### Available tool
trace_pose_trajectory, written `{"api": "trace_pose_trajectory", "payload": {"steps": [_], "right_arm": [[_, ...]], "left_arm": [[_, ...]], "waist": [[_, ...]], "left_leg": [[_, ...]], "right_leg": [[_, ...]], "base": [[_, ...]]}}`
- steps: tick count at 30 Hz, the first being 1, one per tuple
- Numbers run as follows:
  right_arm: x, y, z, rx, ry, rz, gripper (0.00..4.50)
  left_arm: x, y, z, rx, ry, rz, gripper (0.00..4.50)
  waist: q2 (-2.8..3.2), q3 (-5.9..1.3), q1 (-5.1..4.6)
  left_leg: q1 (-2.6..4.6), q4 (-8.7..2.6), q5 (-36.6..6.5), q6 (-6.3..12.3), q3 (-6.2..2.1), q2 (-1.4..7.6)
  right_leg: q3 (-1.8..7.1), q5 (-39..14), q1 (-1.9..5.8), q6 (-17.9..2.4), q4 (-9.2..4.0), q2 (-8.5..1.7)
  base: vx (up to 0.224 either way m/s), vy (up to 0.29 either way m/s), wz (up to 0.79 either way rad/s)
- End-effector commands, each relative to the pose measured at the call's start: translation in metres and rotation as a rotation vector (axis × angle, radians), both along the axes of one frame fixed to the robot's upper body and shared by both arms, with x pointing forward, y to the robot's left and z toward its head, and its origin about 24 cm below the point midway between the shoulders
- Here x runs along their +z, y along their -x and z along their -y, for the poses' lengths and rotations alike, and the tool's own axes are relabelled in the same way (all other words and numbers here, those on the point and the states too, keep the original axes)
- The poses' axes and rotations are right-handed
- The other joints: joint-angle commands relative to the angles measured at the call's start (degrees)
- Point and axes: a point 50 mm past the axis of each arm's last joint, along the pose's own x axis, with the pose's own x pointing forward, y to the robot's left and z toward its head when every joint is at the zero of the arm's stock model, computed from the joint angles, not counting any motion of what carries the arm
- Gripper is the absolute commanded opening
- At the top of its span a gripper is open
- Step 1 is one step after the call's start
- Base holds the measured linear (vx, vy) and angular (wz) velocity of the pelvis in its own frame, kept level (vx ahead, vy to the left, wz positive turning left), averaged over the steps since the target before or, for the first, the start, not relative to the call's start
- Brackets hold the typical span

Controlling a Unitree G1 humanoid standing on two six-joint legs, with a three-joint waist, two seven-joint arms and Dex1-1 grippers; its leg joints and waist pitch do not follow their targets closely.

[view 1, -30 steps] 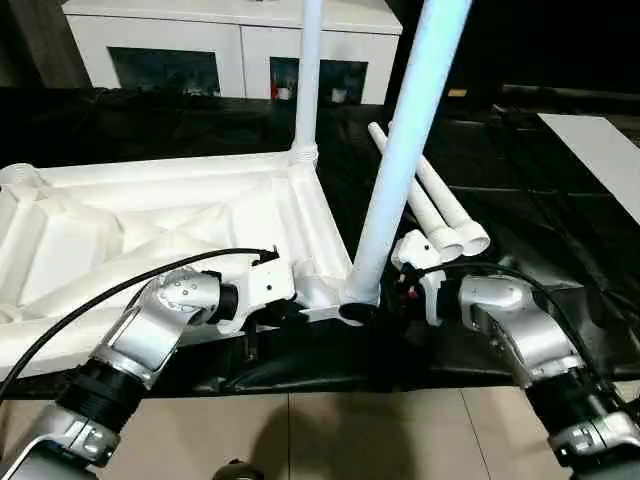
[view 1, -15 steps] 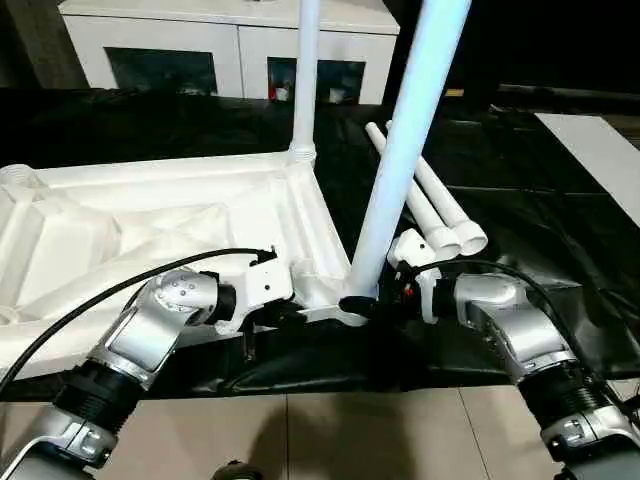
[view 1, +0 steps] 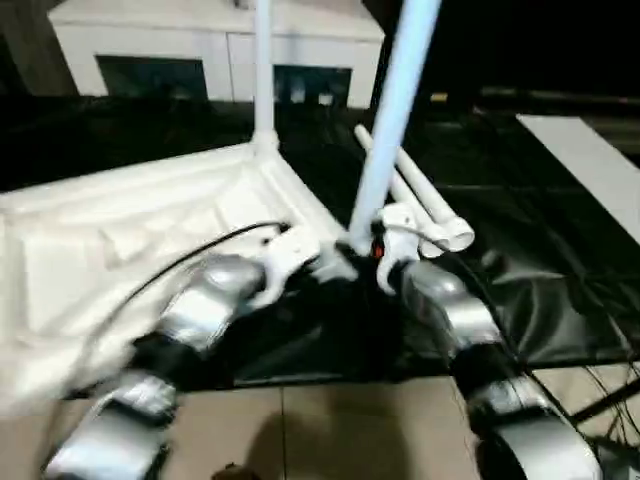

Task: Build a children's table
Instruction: Rotate leg to tighten

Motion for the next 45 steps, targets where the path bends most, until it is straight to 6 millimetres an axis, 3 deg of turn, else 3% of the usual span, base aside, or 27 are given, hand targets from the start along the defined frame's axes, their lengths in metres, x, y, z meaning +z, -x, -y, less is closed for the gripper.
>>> {"api": "trace_pose_trajectory", "payload": {"steps": [1, 4, 7, 11, 12, 13, 16, 18, 19, 20, 21, 23, 24, 25, 27, 30, 32, 33, 37, 45], "right_arm": [[-0.01, 0.004, -0.012, -0.022, 0.009, -0.048, 2.68], [-0.007, -0.002, -0.025, -0.108, 0.02, -0.04, 2.68], [-0.004, -0.005, -0.034, -0.131, -0.033, -0.037, 2.67], [0.01, -0.009, -0.041, -0.049, -0.109, 0.032, 2.67], [0.013, -0.01, -0.04, -0.015, -0.093, 0.069, 3.02], [0.014, -0.011, -0.039, -0.006, -0.085, 0.081, 3.02], [0.021, -0.013, -0.027, 0.028, -0.047, 0.142, 3.47], [0.023, -0.014, -0.021, 0.028, -0.045, 0.157, 3.72], [0.025, -0.013, -0.013, 0.051, -0.035, 0.169, 3.72], [0.026, -0.011, -0.005, 0.08, -0.023, 0.18, 3.85], [0.026, -0.011, -0.004, 0.084, -0.021, 0.181, 3.92], [0.028, 0.0, 0.019, 0.204, 0.024, 0.196, 4.15], [0.028, 0.001, 0.021, 0.211, 0.026, 0.195, 4.24], [0.03, 0.01, 0.034, 0.315, 0.053, 0.184, 4.29], [0.031, 0.014, 0.039, 0.361, 0.068, 0.181, 4.45], [0.035, 0.028, 0.05, 0.564, 0.091, 0.158, 4.45], [0.036, 0.033, 0.052, 0.62, 0.083, 0.15, 4.45], [0.035, 0.035, 0.052, 0.662, 0.083, 0.141, 4.45], [0.032, 0.041, 0.048, 0.73, 0.062, 0.109, 4.45], [0.023, 0.036, 0.045, 0.749, 0.114, 0.054, 4.45]], "left_arm": [[-0.007, -0.006, -0.002, 0.119, -0.037, 0.012, 0.0], [-0.009, -0.013, 0.005, 0.174, -0.06, 0.04, 0.0], [-0.01, -0.016, 0.005, 0.183, -0.088, 0.066, 0.0], [-0.008, -0.017, 0.0, 0.17, -0.101, 0.09, 0.0], [-0.008, -0.016, -0.003, 0.153, -0.11, 0.088, 0.0], [-0.009, -0.015, -0.004, 0.147, -0.11, 0.085, 0.0], [-0.01, -0.01, -0.01, 0.111, -0.106, 0.069, 0.0], [-0.01, -0.009, -0.012, 0.099, -0.098, 0.065, 0.0], [-0.011, -0.007, -0.014, 0.089, -0.09, 0.062, 0.0], [-0.012, -0.005, -0.017, 0.078, -0.081, 0.059, 0.0], [-0.012, -0.005, -0.017, 0.076, -0.081, 0.058, 0.0], [-0.013, 0.004, -0.025, 0.007, -0.085, 0.052, 0.0], [-0.013, 0.005, -0.026, 0.002, -0.086, 0.052, 0.0], [-0.012, 0.013, -0.031, -0.083, -0.083, 0.036, 0.0], [-0.012, 0.017, -0.035, -0.112, -0.085, 0.018, 0.0], [-0.003, 0.034, -0.039, -0.359, -0.061, 0.048, 0.0], [0.0, 0.035, -0.041, -0.386, -0.054, 0.06, 0.0], [0.004, 0.036, -0.041, -0.382, -0.018, 0.034, 0.0], [0.008, 0.041, -0.042, -0.421, -0.004, -0.007, 0.0], [0.008, 0.039, -0.047, -0.42, -0.011, 0.0, 0.0]], "waist": [[0.7, -3.25, -0.39], [1.07, -3.47, -0.3], [0.88, -3.5, -0.26], [0.55, -3.59, -0.03], [0.58, -3.53, -0.07], [0.59, -3.61, 0.01], [0.68, -3.55, -0.1], [0.5, -3.63, -0.72], [0.5, -3.63, -0.72], [0.47, -3.5, -0.71], [0.44, -3.6, -0.68], [0.44, -3.65, -0.47], [0.63, -3.66, -0.33], [0.42, -3.63, -0.42], [0.49, -3.62, -0.37], [0.69, -3.48, -0.7], [0.74, -3.4, -0.72], [0.99, -3.37, -0.5], [0.83, -3.35, 0.26], [0.75, -3.46, 0.45]], "left_leg": [[2.08, -4.27, -19.24, -4.29, -1.44, 2.36], [1.98, -4.14, -18.43, -4.24, -1.35, 2.25], [1.89, -4.14, -19.05, -3.8, -1.37, 2.32], [1.57, -4.18, -16.97, -2.34, -1.28, 2.43], [1.45, -4.22, -16.64, -2.01, -1.31, 2.43], [1.41, -4.18, -16.34, -1.89, -1.31, 2.44], [1.16, -4.16, -15.49, -1.24, -1.27, 2.46], [0.42, -4.37, -13.65, -1.18, -1.57, 2.38], [0.42, -4.37, -13.65, -1.18, -1.57, 2.38], [1.02, -4.13, -13.97, -0.66, -1.39, 2.45], [1.03, -4.1, -13.69, -0.46, -1.42, 2.51], [0.91, -3.96, -11.3, 0.51, -1.31, 2.47], [0.91, -3.91, -10.59, 0.84, -1.36, 2.46], [0.93, -3.84, -10.2, 1.38, -1.27, 2.41], [1.0, -3.82, -10.66, 1.7, -1.12, 2.45], [1.01, -3.97, -13.14, 1.15, -1.21, 2.57], [1.26, -3.99, -14.31, 1.14, -1.14, 2.78], [1.67, -3.93, -14.71, 0.91, -0.95, 2.79], [1.8, -4.07, -14.67, 0.12, -0.91, 2.92], [1.51, -3.89, -13.2, -0.15, -0.89, 2.64]], "right_leg": [[2.62, -14.47, 0.65, -9.16, -5.39, -4.62], [2.57, -12.04, 0.53, -8.97, -5.24, -4.58], [2.6, -11.49, 0.66, -8.92, -5.24, -4.65], [2.45, -9.41, 1.02, -8.9, -5.0, -4.65], [2.43, -9.22, 1.13, -9.07, -4.95, -4.64], [2.4, -8.97, 1.21, -9.12, -4.88, -4.67], [2.34, -8.02, 1.3, -9.62, -4.81, -4.66], [2.14, -7.31, 2.02, -9.15, -4.5, -4.59], [2.14, -7.31, 2.02, -9.15, -4.5, -4.59], [2.24, -6.61, 1.57, -9.52, -4.75, -4.46], [2.25, -6.04, 1.71, -9.82, -4.64, -4.55], [2.24, -2.53, 2.01, -10.45, -4.41, -4.35], [2.23, -1.39, 2.15, -10.41, -4.34, -4.26], [2.26, -0.15, 2.17, -10.56, -4.32, -4.14], [2.31, -0.74, 2.11, -11.0, -4.4, -4.25], [2.35, -4.81, 1.9, -11.39, -4.72, -4.27], [2.43, -5.54, 1.65, -11.5, -4.77, -4.23], [2.46, -5.71, 1.17, -12.04, -4.89, -4.1], [2.42, -5.5, 1.18, -12.6, -4.55, -4.15], [2.44, -5.12, 1.45, -12.27, -4.47, -4.32]], "base": [[0.0, 0.0, 0.0], [0.0, 0.0, 0.0], [0.0, 0.0, 0.0], [0.0, 0.0, 0.0], [0.0, 0.0, 0.0], [0.0, 0.0, 0.0], [0.0, 0.0, 0.0], [0.0, 0.0, 0.0], [0.0, 0.0, 0.0], [0.0, 0.0, 0.0], [0.0, 0.0, 0.0], [0.0, 0.0, 0.0], [0.0, 0.0, 0.0], [0.0, 0.0, 0.0], [0.0, 0.0, 0.0], [0.0, 0.0, 0.0], [0.0, 0.0, 0.0], [0.0, 0.0, 0.0], [0.0, 0.0, 0.0], [0.0, 0.0, 0.0]]}}
